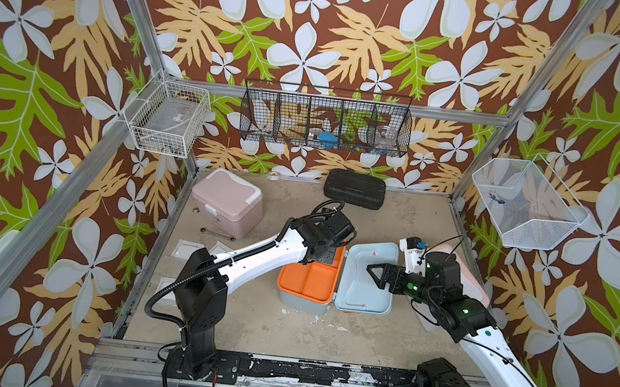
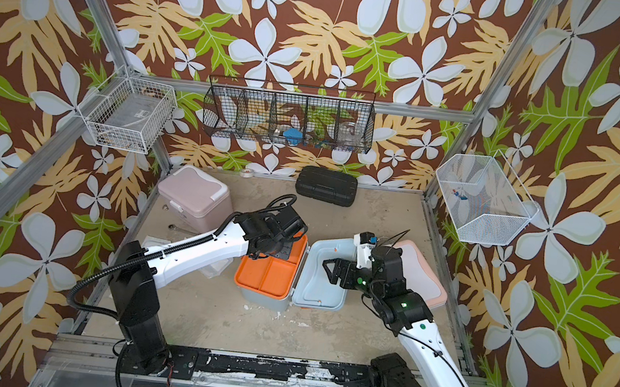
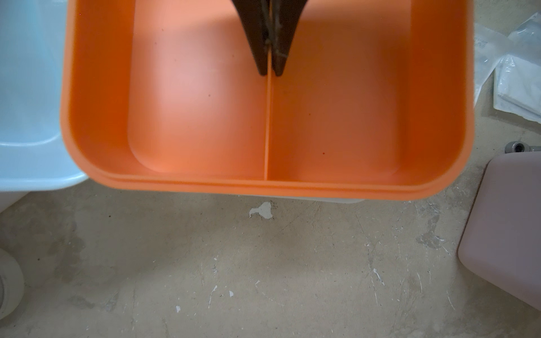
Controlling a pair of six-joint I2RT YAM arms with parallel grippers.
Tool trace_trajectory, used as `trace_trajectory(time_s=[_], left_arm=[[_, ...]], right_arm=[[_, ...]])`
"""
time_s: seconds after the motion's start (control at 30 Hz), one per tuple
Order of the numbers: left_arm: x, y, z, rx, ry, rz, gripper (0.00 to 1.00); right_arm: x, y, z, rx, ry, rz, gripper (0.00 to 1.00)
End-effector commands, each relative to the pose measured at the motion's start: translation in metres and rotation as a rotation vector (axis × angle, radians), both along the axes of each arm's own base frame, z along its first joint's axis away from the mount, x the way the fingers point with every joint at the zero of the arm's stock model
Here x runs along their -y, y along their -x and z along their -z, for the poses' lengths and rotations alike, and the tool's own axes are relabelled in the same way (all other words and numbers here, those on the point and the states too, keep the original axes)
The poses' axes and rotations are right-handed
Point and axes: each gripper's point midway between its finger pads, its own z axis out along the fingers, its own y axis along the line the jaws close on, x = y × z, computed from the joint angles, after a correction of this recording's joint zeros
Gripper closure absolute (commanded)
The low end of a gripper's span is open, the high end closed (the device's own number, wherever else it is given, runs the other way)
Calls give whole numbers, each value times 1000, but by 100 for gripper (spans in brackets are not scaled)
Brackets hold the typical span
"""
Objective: Open first aid kits and take out gauze
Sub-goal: Place the compartment layer in the first aid kit.
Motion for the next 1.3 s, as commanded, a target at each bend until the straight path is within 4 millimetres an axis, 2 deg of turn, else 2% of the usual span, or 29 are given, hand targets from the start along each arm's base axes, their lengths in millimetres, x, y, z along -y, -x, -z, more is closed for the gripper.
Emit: trace_trajectory(time_s=[0.0, 0.27, 0.7, 1.1, 1.27], left_arm=[[0, -2, 3, 1, -22, 4, 100], [7, -4, 13, -17, -23, 13, 100], [8, -6, 14, -7, -13, -1, 100], [5, -6, -2, 33, 30, -18, 100], [5, -5, 9, 15, 25, -17, 100]], right_arm=[[-1, -1, -5, 22, -2, -7, 12], [0, -1, -5, 22, 4, -5, 12], [0, 0, -5, 24, 7, -7, 12], [0, 0, -5, 24, 6, -8, 12], [0, 1, -2, 19, 6, -8, 12]])
